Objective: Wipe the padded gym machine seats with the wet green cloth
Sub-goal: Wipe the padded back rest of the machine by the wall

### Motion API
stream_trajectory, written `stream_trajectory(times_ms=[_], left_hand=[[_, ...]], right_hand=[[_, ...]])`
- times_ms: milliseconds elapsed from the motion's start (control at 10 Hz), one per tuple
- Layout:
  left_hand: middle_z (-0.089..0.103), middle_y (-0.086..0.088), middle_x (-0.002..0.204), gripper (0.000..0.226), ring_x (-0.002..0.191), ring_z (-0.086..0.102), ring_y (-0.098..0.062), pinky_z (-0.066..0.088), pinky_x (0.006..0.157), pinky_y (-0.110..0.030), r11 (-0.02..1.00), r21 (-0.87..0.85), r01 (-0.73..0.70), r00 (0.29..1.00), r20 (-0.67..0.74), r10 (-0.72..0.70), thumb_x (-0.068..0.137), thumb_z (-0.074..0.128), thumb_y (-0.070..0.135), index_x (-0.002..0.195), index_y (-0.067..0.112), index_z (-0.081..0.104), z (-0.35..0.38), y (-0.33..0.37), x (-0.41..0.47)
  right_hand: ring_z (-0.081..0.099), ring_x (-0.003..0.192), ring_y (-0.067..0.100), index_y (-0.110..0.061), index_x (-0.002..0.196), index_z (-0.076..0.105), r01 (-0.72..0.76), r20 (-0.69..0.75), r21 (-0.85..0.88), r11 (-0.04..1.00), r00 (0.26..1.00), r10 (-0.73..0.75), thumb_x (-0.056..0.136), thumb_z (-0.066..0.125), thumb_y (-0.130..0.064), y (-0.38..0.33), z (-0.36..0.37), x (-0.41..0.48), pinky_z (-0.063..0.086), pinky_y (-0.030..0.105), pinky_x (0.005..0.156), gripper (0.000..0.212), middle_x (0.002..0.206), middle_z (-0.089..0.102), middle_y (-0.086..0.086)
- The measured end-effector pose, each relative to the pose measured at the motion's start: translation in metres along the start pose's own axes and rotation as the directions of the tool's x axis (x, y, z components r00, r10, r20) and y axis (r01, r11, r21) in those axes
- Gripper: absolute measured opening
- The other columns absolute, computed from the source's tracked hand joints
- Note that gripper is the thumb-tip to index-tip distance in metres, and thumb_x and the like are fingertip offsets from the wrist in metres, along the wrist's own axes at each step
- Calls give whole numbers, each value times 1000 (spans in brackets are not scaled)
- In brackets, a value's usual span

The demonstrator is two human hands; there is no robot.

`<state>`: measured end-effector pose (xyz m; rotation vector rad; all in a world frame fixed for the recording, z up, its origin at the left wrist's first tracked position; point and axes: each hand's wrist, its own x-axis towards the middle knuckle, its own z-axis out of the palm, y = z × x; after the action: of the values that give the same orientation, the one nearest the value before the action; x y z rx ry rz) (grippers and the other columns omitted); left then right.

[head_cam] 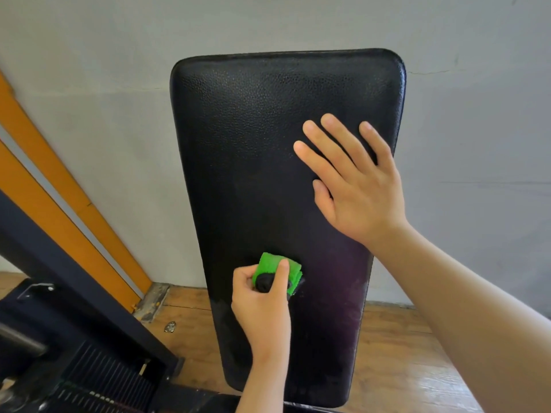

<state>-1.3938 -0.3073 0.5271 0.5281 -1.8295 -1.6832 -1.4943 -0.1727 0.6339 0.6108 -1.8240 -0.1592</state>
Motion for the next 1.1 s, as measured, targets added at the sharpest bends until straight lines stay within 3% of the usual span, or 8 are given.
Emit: stream_trajectory(times_ms=[200,300,400,500,600,800,900,1100], left_hand=[[64,2,85,24,78,67,-16,60,62,-41,987,97,128,992,-30,-126,78,78,23,87,17,57,-13,-41,-21],[64,-1,84,24,71,67,-18,59,58,-40,963,145,229,973,-49,-224,77,78,23,83,17,56,-21,-60,-32],[64,-7,83,25,71,67,-21,56,48,-31,939,134,318,948,-60,-312,77,79,20,82,12,56,-24,-70,-33],[65,-11,87,26,74,68,-26,55,48,-29,917,69,392,919,-65,-388,77,79,19,87,9,58,-20,-67,-30],[65,-12,87,25,73,68,-27,52,46,-21,937,-23,349,936,-37,-350,79,78,18,90,6,59,-12,-49,-29],[66,-3,81,20,73,68,-20,57,54,-29,989,-55,136,988,82,-132,78,79,19,84,16,60,16,-12,-28],[65,0,80,21,74,68,-17,58,58,-31,995,-7,100,991,87,-99,78,79,21,82,18,58,15,-20,-32],[64,3,81,23,73,65,0,53,52,-18,981,76,176,980,82,-182,78,79,20,83,17,57,3,-48,-52]], right_hand=[[35,142,23,-20,145,45,-2,-10,4,1000,1000,2,95,43,-21,0,1,0,23,46,117,50,152,40,2],[35,142,23,-20,145,45,-4,-12,3,1000,1000,4,95,43,-21,0,1,0,23,46,117,50,152,40,2],[35,142,23,-20,145,45,-2,-11,0,1000,1000,2,95,43,-21,0,1,0,24,46,116,50,152,40,2],[35,142,23,-20,145,45,-3,-15,-2,1000,1000,3,96,43,-21,0,1,0,24,46,116,49,152,40,2],[35,142,23,-20,145,45,-3,-16,-3,1000,1000,3,96,43,-22,0,1,0,23,46,116,49,152,40,2],[35,141,24,-20,145,44,-4,-8,0,1000,1000,4,96,42,-22,1,1,-1,21,46,117,49,152,40,3],[35,142,23,-20,146,44,-2,3,-4,1000,1000,2,96,41,-23,0,0,-1,21,45,117,49,152,39,2],[35,141,23,-20,146,44,-8,-1,-14,1000,1000,8,96,42,-22,1,0,-1,21,46,117,50,152,40,2]])
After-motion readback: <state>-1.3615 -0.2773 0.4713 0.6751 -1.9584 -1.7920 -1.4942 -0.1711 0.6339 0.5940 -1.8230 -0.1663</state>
